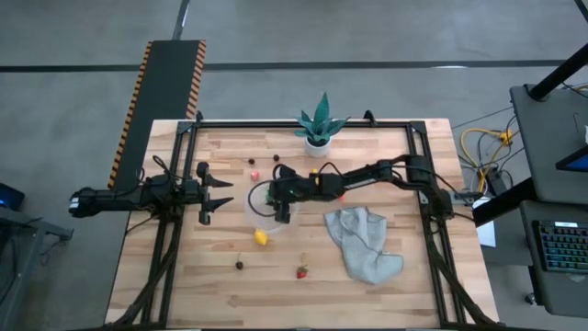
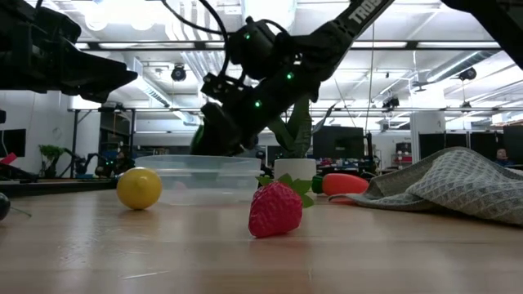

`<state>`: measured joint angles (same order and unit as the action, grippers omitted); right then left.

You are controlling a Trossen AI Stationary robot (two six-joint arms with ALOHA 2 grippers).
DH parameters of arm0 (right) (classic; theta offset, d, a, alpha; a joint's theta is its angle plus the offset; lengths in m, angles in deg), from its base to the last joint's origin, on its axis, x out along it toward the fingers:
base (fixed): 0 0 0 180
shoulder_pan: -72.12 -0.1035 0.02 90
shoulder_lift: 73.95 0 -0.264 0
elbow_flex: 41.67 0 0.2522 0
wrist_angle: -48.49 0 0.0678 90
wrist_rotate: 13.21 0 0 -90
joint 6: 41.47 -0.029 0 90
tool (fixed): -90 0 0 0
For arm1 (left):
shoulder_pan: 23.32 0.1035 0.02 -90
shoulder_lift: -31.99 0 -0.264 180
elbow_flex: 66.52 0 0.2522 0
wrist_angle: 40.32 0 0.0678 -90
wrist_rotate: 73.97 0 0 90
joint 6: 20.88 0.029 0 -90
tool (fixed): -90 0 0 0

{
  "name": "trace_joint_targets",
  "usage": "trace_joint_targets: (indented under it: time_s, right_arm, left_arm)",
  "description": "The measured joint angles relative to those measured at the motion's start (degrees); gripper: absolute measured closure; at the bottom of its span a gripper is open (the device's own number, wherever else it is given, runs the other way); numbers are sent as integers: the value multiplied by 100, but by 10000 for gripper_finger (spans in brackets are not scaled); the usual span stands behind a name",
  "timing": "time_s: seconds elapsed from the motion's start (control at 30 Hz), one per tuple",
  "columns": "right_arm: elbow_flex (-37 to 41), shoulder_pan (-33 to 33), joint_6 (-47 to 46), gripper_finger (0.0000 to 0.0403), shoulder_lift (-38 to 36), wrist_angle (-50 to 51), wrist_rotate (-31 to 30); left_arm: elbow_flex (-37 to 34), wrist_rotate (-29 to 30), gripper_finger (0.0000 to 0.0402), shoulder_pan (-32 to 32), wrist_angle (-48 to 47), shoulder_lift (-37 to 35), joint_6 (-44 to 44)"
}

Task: Pick and placing Produce into tupperware
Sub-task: Put the green corn into the transparent bin

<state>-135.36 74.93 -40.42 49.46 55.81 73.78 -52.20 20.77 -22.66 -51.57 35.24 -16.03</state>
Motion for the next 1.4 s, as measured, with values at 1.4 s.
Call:
trace_joint_targets:
  time_s: [1.4]
  right_arm:
    - [-34, 127, 97, 180, 46, 14, 492]
  left_arm:
    - [0, -1, 219, 0, -4, 11, -3]
